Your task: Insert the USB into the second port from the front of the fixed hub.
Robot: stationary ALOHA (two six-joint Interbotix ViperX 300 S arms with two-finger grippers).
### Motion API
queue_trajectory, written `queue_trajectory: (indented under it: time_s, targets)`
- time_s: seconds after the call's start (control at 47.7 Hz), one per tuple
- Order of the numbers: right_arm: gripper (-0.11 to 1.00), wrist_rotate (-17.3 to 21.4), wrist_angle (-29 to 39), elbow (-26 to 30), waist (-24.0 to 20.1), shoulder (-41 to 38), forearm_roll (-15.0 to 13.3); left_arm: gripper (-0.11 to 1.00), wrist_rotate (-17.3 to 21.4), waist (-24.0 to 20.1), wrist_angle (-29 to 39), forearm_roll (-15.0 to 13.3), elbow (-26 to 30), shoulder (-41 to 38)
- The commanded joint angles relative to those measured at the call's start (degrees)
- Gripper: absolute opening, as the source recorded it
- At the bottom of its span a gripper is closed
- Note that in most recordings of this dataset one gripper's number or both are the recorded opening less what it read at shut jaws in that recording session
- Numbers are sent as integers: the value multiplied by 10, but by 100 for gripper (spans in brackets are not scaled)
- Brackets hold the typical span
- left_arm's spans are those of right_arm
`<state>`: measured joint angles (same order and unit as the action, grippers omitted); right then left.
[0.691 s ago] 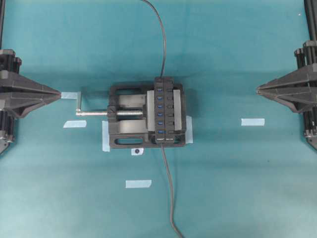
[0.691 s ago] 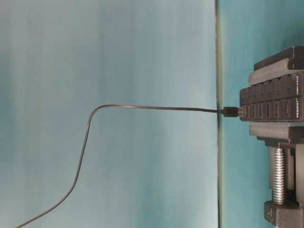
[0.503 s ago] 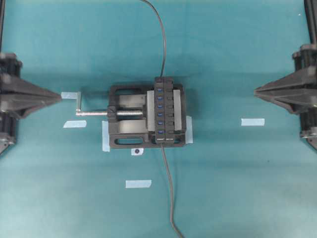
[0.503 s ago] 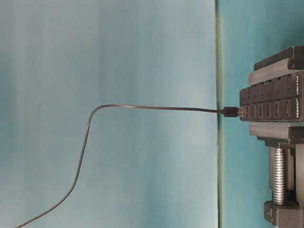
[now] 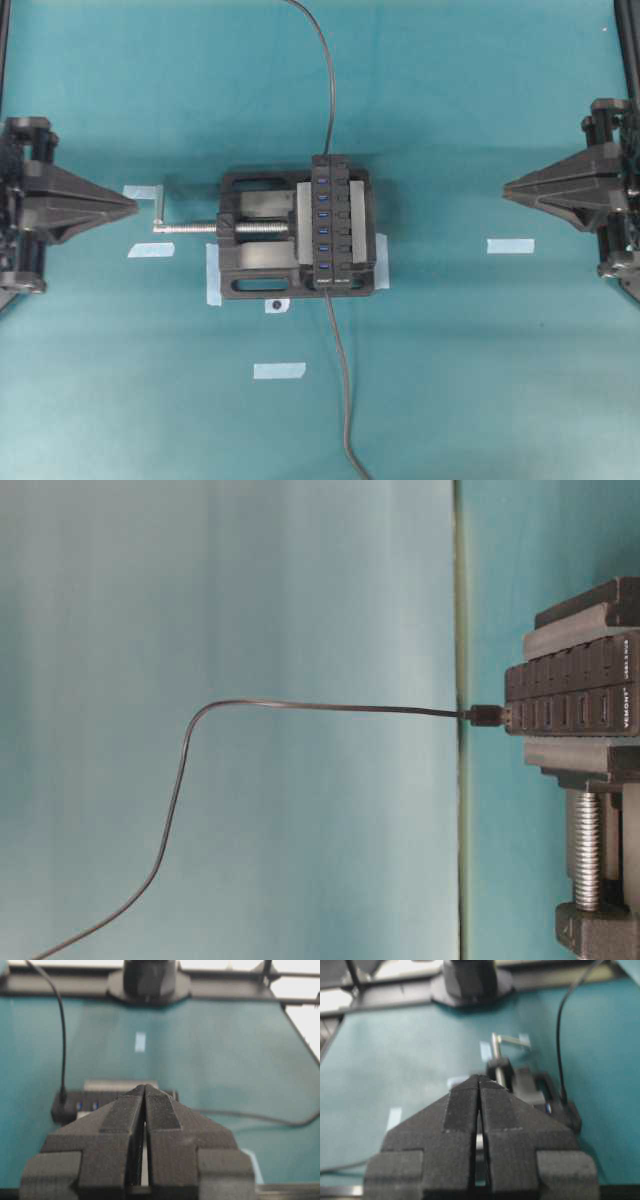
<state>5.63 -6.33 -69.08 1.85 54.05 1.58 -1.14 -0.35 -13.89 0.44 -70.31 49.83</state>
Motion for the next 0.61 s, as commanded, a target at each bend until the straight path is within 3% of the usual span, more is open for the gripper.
queue_trajectory:
  time_s: [0.0,0.293,0.587]
  targets:
    - [2,8,29,23,7,-4,2,0,1,-5,12,1,18,-17]
    - [2,9,136,52,33,-13,1,0,1,-9,78,1,40,-56]
    - [2,8,179,84,61,-76,-4,0,0,-9,93,1,65,-89]
